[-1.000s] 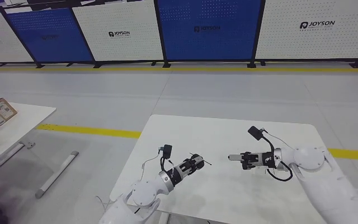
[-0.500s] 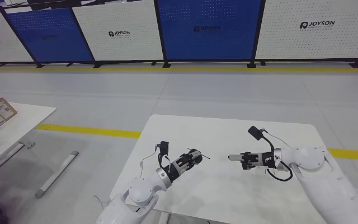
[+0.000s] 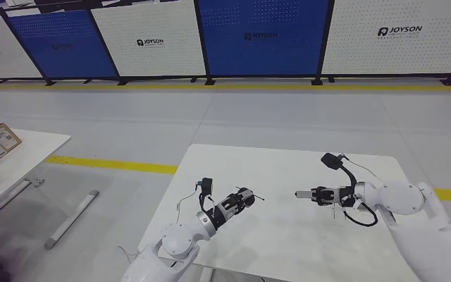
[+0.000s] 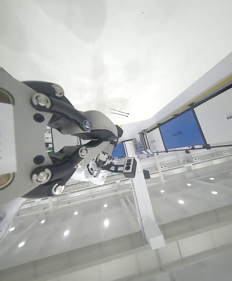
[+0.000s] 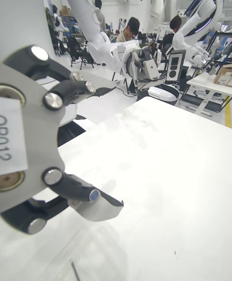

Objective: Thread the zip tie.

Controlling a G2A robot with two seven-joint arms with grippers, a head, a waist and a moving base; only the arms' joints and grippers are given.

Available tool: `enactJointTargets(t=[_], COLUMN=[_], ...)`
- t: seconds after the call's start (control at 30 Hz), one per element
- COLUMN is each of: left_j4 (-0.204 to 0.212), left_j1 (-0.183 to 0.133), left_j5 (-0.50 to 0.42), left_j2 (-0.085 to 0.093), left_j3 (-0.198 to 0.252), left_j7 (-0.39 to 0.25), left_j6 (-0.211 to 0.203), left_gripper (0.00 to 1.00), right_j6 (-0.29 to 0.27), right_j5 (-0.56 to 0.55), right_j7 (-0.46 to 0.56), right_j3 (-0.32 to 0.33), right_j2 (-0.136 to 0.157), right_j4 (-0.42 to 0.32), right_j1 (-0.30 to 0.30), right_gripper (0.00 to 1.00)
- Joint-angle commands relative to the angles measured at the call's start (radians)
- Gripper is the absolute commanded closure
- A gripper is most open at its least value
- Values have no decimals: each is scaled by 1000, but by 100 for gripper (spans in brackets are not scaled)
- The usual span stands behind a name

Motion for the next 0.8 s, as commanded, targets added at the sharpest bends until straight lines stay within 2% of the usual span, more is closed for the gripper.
enactJointTargets(t=[0.0, 0.03, 0.47, 0.53, 0.63, 0.7, 0.77], left_j4=[0, 0, 0, 0, 0, 0, 0], left_j1=[0, 0, 0, 0, 0, 0, 0], left_j5=[0, 0, 0, 0, 0, 0, 0], left_j2=[0, 0, 0, 0, 0, 0, 0], left_j3=[0, 0, 0, 0, 0, 0, 0], left_j7=[0, 0, 0, 0, 0, 0, 0], left_j6=[0, 0, 0, 0, 0, 0, 0], left_gripper=[100, 100, 100, 100, 100, 100, 100], right_j6=[-41, -53, -47, -6, 20, 62, 80], right_j5=[2, 13, 0, -117, -188, -264, -311], right_j7=[111, 134, 120, 55, 31, 1, -11], right_j3=[2, 0, 0, -15, -2, 13, 17], right_j2=[8, 10, 11, 14, 25, 33, 38], right_j4=[16, 50, 50, 3, -53, -87, -104], right_j1=[11, 25, 24, 13, -7, -22, -28], right_gripper=[0, 0, 0, 0, 0, 0, 0])
